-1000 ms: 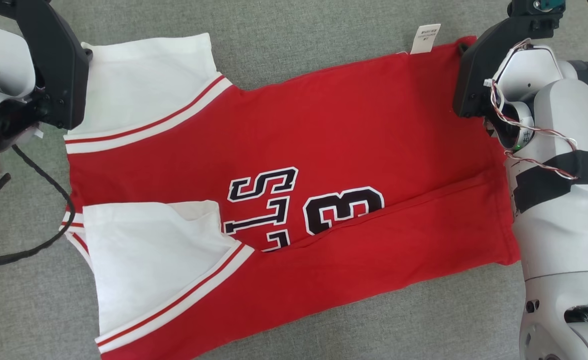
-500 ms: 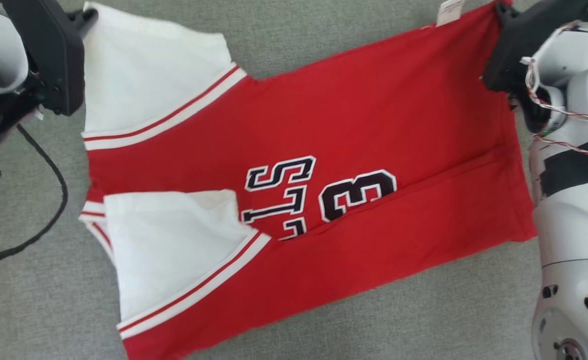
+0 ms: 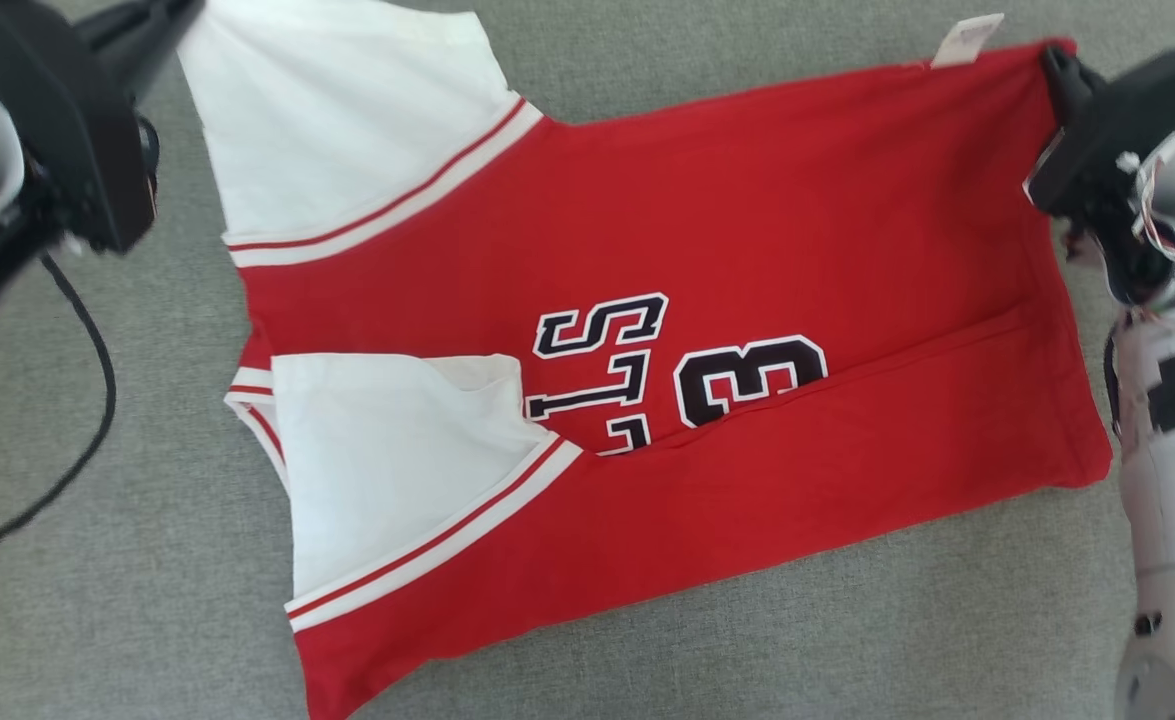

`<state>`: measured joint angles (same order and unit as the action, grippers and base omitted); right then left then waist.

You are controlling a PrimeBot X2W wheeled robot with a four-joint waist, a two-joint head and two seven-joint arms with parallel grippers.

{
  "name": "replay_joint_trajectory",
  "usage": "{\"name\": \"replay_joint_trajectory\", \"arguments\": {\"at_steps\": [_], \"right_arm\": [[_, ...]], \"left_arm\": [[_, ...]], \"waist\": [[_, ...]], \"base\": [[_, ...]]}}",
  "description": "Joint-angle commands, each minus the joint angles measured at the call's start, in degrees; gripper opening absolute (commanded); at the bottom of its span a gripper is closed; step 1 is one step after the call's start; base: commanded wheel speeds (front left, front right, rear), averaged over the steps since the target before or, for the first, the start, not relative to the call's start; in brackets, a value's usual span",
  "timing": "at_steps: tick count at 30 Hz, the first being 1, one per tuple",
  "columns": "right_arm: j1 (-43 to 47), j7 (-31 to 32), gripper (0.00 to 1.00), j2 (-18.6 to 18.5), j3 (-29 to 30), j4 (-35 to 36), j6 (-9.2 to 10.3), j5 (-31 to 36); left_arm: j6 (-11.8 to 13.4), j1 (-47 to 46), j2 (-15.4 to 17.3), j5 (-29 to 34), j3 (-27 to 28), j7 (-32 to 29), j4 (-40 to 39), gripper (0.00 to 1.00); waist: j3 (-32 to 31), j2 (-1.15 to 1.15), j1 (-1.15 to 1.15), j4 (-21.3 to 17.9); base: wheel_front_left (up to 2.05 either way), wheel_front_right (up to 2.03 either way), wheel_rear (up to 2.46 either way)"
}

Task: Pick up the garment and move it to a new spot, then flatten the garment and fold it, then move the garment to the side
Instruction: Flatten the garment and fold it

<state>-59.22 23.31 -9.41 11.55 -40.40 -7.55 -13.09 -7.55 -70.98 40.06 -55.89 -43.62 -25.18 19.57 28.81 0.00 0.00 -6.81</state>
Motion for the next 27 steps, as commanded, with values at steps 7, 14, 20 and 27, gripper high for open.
{"name": "replay_joint_trajectory", "arguments": {"at_steps": [7, 14, 20, 27], "right_arm": [[9.9, 2.0, 0.00, -4.4, -1.0, 6.5, 0.14, -7.5], [17.9, 3.0, 0.00, -5.9, -0.4, 13.4, 0.14, -13.2], [24.9, 3.3, 0.00, -7.3, -0.6, 20.7, 0.14, -15.4], [33.0, 3.7, 0.00, -8.5, 0.8, 29.1, 0.14, -15.1]], "left_arm": [[0.6, 10.2, 5.6, -4.0, 0.6, 6.5, -10.7, 0.00], [4.7, 19.4, 9.3, -6.1, 1.6, 10.5, -21.5, 0.00], [8.9, 26.2, 12.3, -6.5, 2.5, 13.8, -29.5, 0.00], [13.6, 34.0, 14.9, -7.7, 2.3, 16.2, -37.1, 0.00]], "waist": [[-2.7, 0.00, 0.00, 2.0], [-4.2, 0.00, 0.00, 3.2], [-5.1, 0.00, 0.00, 3.8], [-6.0, 0.00, 0.00, 4.0]], "base": [[0.00, 0.00, 0.00], [0.00, 0.00, 0.00], [0.00, 0.00, 0.00], [0.00, 0.00, 0.00]]}}
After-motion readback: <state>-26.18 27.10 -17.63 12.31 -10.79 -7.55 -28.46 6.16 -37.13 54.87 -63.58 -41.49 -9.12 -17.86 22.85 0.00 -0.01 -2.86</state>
